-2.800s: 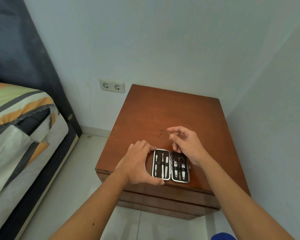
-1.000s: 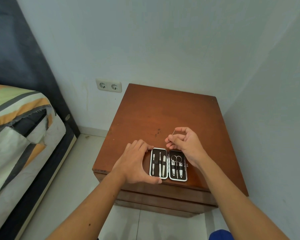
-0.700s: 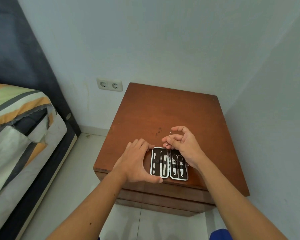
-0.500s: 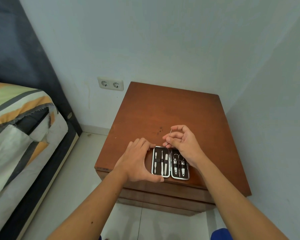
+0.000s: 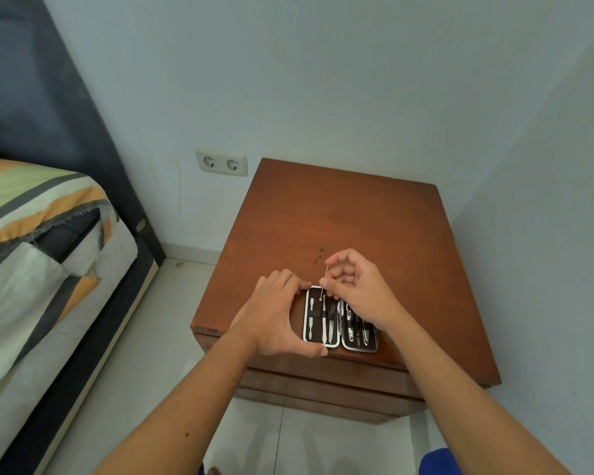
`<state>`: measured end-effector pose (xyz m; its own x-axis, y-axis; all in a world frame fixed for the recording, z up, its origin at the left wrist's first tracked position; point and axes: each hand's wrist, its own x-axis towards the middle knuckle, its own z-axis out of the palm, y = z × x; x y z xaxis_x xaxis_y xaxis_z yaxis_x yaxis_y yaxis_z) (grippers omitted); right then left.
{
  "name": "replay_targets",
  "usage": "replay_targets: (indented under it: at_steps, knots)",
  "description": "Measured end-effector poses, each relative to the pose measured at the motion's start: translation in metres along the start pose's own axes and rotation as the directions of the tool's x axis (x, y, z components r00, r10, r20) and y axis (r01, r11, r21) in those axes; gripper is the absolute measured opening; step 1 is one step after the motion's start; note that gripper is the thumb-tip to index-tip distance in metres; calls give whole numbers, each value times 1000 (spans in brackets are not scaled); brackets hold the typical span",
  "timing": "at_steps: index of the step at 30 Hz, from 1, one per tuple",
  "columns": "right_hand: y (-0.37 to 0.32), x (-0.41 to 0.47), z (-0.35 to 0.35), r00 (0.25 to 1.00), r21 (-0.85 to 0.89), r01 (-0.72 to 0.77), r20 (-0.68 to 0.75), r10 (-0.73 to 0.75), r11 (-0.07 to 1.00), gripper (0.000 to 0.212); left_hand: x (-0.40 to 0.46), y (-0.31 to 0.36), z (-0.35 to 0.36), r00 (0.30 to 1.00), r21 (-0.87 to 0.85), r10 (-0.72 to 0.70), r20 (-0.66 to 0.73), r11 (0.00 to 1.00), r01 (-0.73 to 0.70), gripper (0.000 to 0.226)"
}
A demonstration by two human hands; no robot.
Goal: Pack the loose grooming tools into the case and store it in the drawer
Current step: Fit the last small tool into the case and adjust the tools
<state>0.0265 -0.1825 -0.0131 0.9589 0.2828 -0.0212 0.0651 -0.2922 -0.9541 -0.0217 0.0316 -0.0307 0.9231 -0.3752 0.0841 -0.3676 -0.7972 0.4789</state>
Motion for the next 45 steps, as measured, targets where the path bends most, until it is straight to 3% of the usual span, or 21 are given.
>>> replay_targets:
  at_steps: [13,20,25,34,45]
  knots:
    - [7,0,2,998,-272,40,48,-28,961,27,0,0,0,1000,8,2,-3,1000,-2,108]
    - [3,-4,-2,992,-540,116,104,-71,833,34,0,0,0,1000,11,-2,8,1000,1,112]
    - [-1,-12,-2,983,-585,99,182,11,805,57,0,-1,1,1000,3,6,6,1000,-6,107]
    - [-4,-20,-5,973,-626,170,227,-30,761,58,0,-1,1,1000,3,10,1,1000,-10,107]
    - [2,-24,-5,970,-596,194,236,-61,779,62,0,-1,2,1000,21,11,-6,1000,-11,109]
